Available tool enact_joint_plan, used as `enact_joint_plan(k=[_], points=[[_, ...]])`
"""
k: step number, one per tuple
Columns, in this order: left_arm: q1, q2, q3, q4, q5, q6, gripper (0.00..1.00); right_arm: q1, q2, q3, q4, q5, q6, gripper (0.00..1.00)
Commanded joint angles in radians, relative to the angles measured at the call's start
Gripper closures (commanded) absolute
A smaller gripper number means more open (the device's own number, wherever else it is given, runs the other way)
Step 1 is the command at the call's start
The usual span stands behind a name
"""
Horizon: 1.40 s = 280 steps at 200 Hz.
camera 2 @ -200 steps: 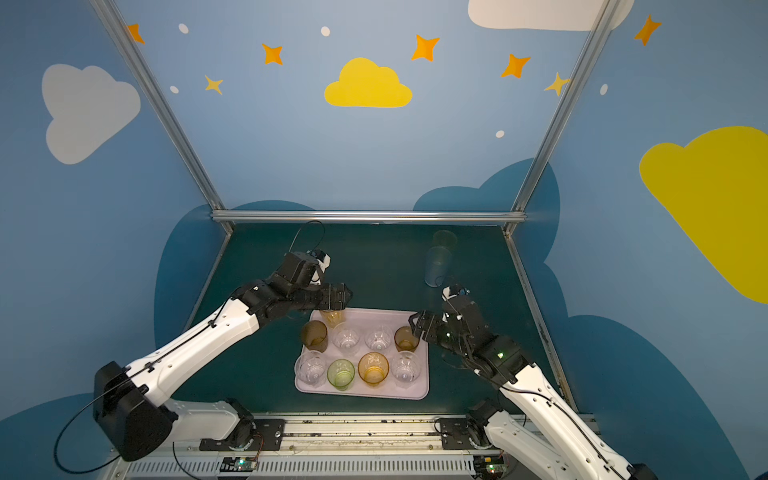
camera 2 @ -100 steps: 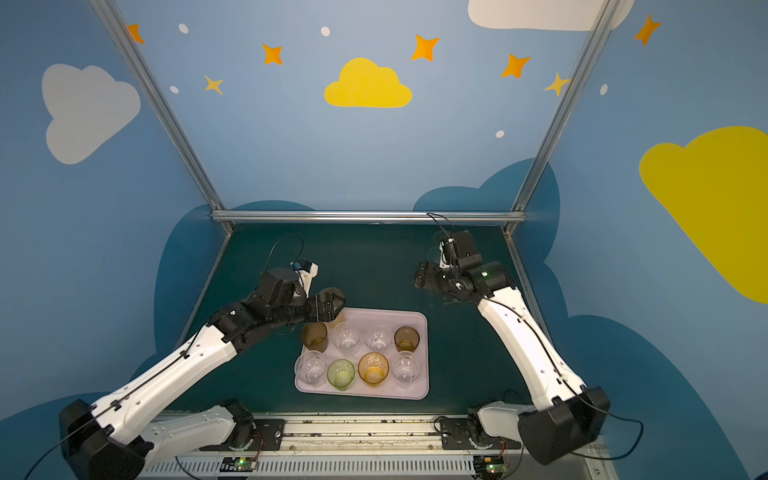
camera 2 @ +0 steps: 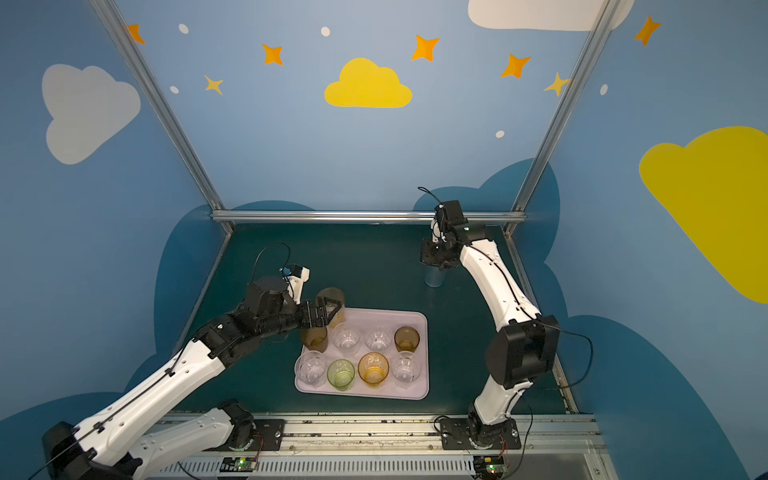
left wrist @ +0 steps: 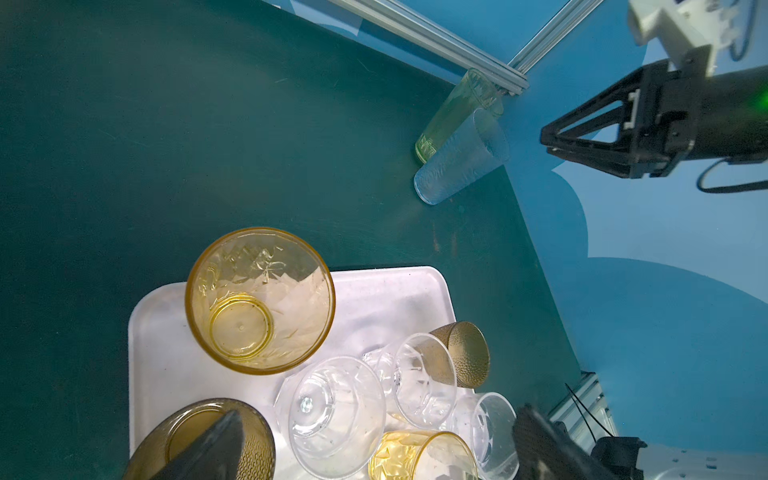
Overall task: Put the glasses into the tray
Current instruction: 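Reach the right gripper to the frosted blue glass and close on it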
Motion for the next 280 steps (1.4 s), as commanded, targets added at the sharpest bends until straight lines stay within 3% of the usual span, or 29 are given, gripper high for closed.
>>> enact_joint_plan(k=[1, 103, 238, 280], points=[[0.0, -0.02, -0.01, 0.008, -0.016, -0.005, 0.0, -0.002, 0.053, 0.045, -0.051, -0.001, -0.04, 0.58], [0.0, -0.005, -0.013, 0.0, -0.035, 0.003, 0.0, -0.002, 0.25, 0.192, -0.059, 0.11, -0.085, 0.66], [0.003, 0.034, -0.006, -0.004, -0.059, 0.004, 0.0, 0.001, 0.381, 0.308, -0.08, 0.202, -0.134, 0.76], [0.003, 0.037, -0.007, -0.012, -0.068, 0.004, 0.0, 0.005, 0.409, 0.327, -0.086, 0.181, -0.123, 0.86]])
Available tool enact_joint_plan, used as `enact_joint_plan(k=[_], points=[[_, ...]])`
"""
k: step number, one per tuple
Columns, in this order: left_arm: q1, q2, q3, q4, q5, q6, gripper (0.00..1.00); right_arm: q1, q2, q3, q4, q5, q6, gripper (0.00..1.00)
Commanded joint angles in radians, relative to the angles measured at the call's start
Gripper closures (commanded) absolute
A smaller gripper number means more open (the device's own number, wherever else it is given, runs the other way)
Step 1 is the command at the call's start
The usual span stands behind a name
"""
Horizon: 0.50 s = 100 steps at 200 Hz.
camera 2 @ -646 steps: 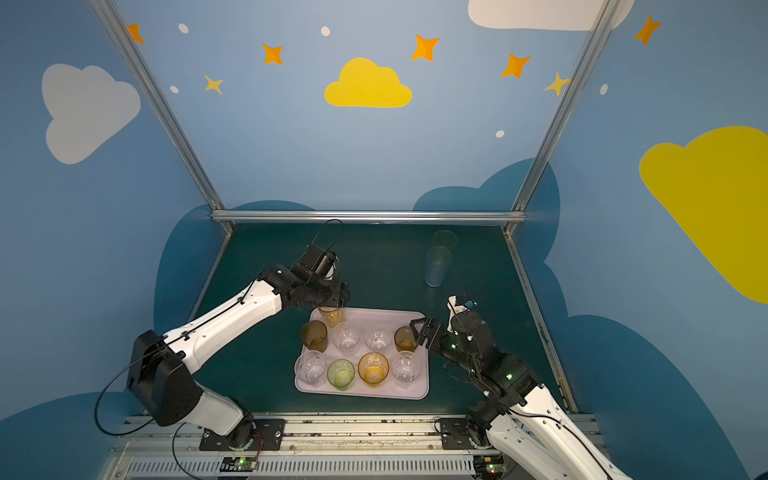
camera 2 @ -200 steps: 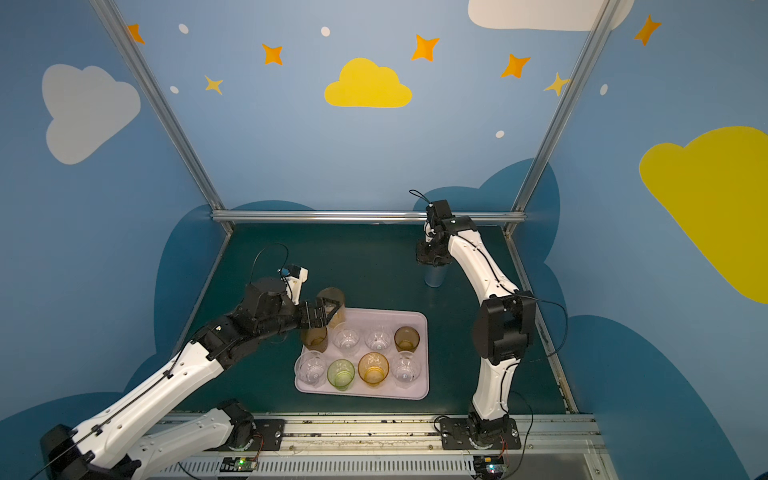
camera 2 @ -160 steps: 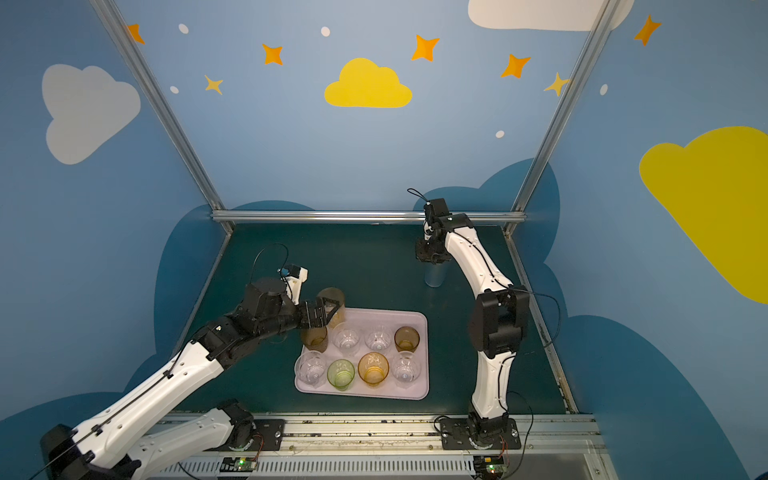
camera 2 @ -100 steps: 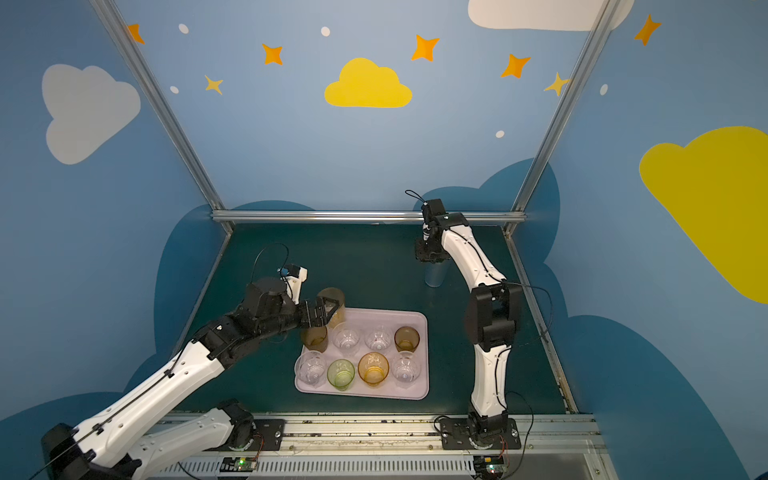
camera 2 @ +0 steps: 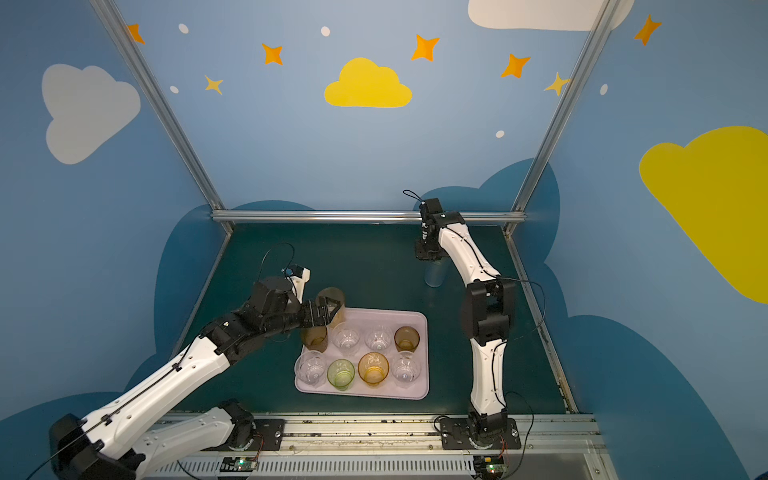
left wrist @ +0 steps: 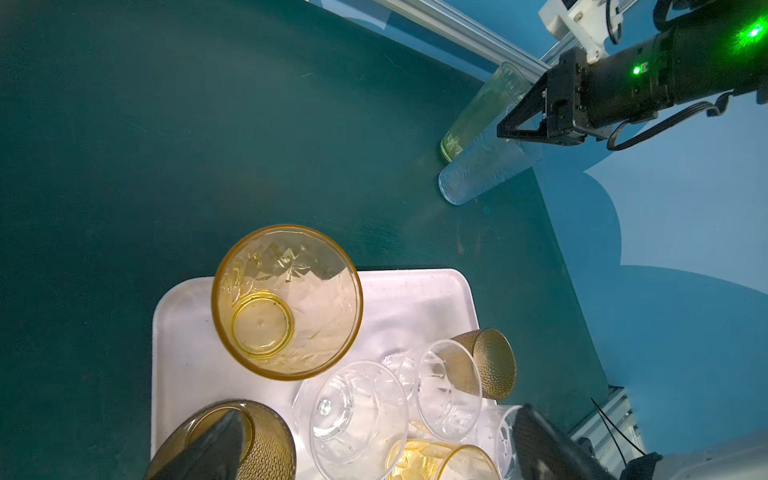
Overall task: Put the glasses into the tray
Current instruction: 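Reach the right gripper to the frosted blue glass and close on it, then lift the frosted blue glass and carry it over the tray with the right gripper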
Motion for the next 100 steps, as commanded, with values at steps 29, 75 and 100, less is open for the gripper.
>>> enact_joint_plan(k=[29, 75, 100], points=[[0.003, -0.005, -0.002, -0.014, -0.016, 0.009, 0.0, 0.017, 0.032, 0.033, -0.029, 0.006, 0.012, 0.92], [0.004, 0.001, -0.006, -0.013, -0.016, 0.008, 0.0, 0.033, 0.008, 0.03, -0.035, 0.007, 0.013, 1.0], [0.003, 0.001, -0.006, -0.02, -0.016, -0.005, 0.0, 0.04, -0.012, 0.013, -0.027, -0.019, 0.016, 1.0]])
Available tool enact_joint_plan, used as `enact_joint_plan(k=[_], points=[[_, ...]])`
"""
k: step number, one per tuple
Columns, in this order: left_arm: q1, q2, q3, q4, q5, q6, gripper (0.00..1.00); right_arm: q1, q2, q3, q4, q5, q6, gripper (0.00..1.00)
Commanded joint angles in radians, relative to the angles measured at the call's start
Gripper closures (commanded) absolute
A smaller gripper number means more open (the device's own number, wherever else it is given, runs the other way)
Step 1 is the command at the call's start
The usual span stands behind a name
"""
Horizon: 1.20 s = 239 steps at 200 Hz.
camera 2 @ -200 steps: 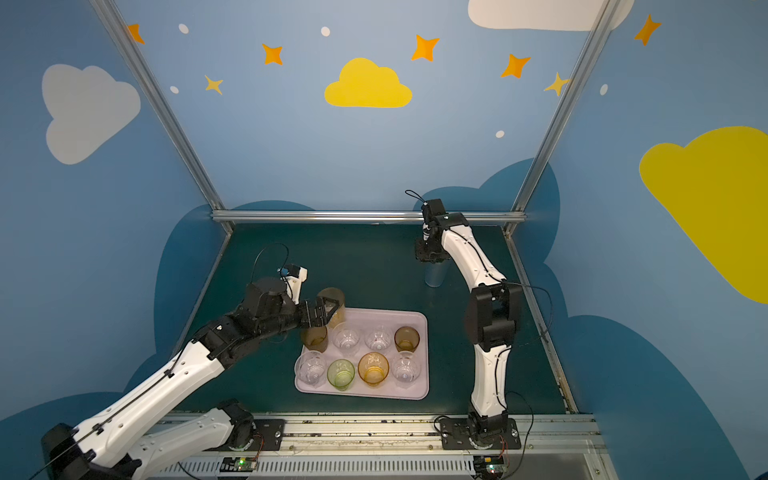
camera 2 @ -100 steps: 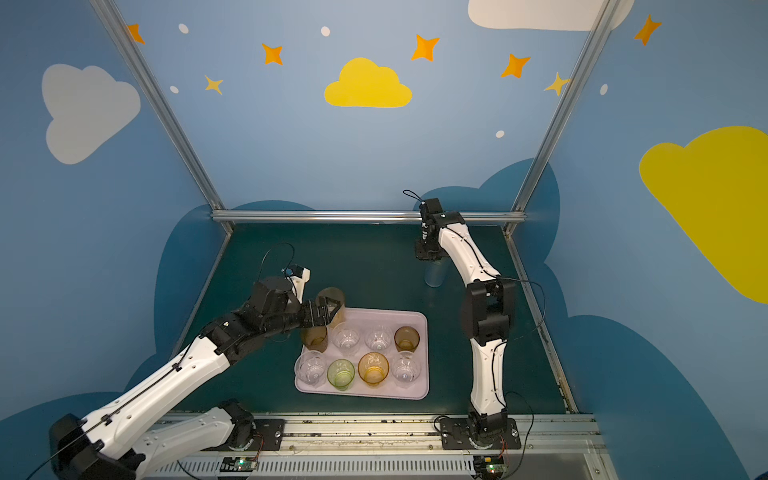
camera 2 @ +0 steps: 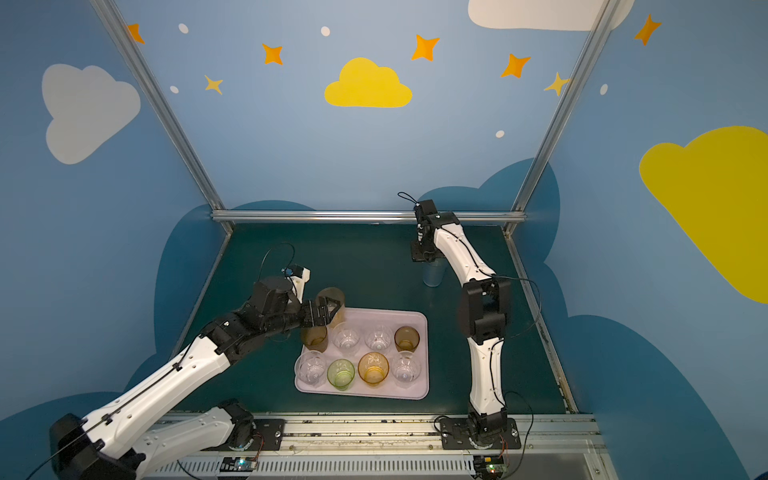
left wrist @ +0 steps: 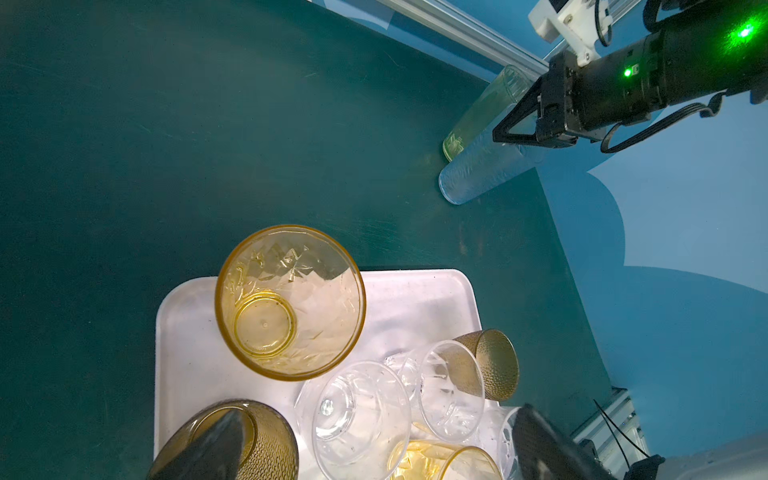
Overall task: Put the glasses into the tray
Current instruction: 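Lift the frosted blue glass and carry it over the tray with the right gripper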
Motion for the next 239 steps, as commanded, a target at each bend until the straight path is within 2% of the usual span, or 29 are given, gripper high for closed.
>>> enact_joint_plan(k=[1, 50, 98, 199, 239], points=[[0.003, -0.001, -0.007, -0.018, -0.013, -0.006, 0.0, 0.011, -0.031, 0.003, -0.013, -0.02, 0.008, 1.0], [0.003, -0.071, -0.046, -0.014, -0.061, -0.018, 0.0, 0.075, -0.073, -0.029, -0.011, 0.031, 0.009, 1.0], [0.003, -0.139, -0.073, -0.005, -0.098, -0.026, 0.0, 0.128, -0.149, -0.063, 0.026, -0.01, 0.047, 1.0], [0.004, -0.15, -0.076, -0.023, -0.079, -0.038, 0.0, 0.248, -0.316, -0.134, 0.02, -0.006, 0.103, 1.0], [0.005, -0.168, -0.079, -0.032, -0.068, -0.044, 0.0, 0.334, -0.398, -0.2, 0.008, -0.009, 0.139, 1.0]])
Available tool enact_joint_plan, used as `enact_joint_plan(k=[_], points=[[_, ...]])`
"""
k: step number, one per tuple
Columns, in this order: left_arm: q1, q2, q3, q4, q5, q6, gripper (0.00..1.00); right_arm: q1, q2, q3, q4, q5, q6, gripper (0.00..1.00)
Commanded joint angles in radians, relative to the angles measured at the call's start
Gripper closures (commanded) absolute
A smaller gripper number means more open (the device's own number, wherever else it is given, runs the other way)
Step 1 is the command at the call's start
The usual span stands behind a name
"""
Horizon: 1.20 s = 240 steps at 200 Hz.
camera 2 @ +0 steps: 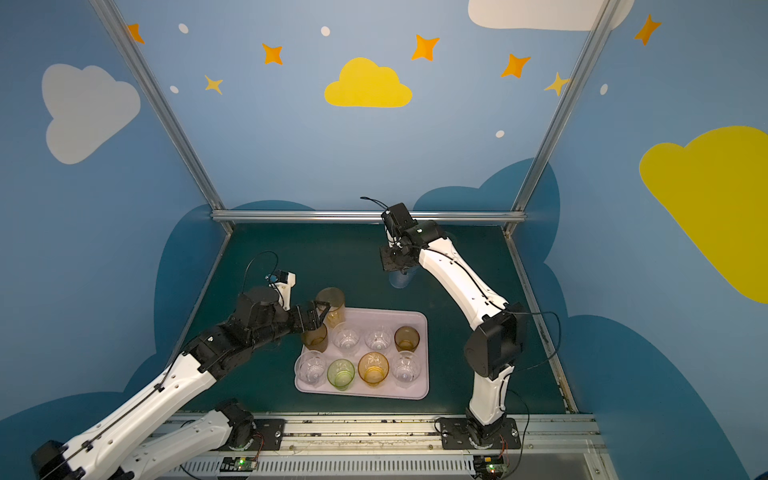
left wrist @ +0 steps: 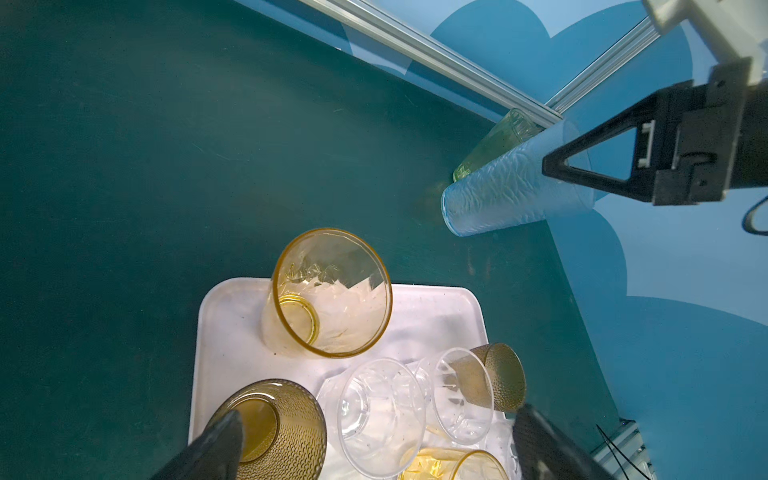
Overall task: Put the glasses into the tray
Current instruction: 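Lift the frosted blue glass and carry it over the tray with the right gripper, then lower the frosted blue glass onto the tray and open the right gripper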
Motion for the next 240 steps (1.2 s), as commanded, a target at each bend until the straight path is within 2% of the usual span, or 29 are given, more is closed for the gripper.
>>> enact_joint_plan(k=[1, 34, 88, 240], points=[[0.004, -0.023, -0.007, -0.022, 0.01, -0.008, 0.0, 0.051, -0.073, -0.036, -0.008, 0.001, 0.033, 1.0], [0.003, -0.029, -0.012, -0.037, 0.019, -0.012, 0.0, 0.149, -0.111, -0.093, -0.007, 0.023, 0.061, 1.0], [0.003, -0.025, -0.019, -0.034, 0.051, -0.023, 0.0, 0.246, -0.079, -0.119, -0.012, 0.049, 0.112, 1.0], [0.003, -0.129, -0.068, -0.069, 0.017, -0.037, 0.0, 0.289, 0.051, -0.144, 0.042, 0.001, 0.195, 1.0]])
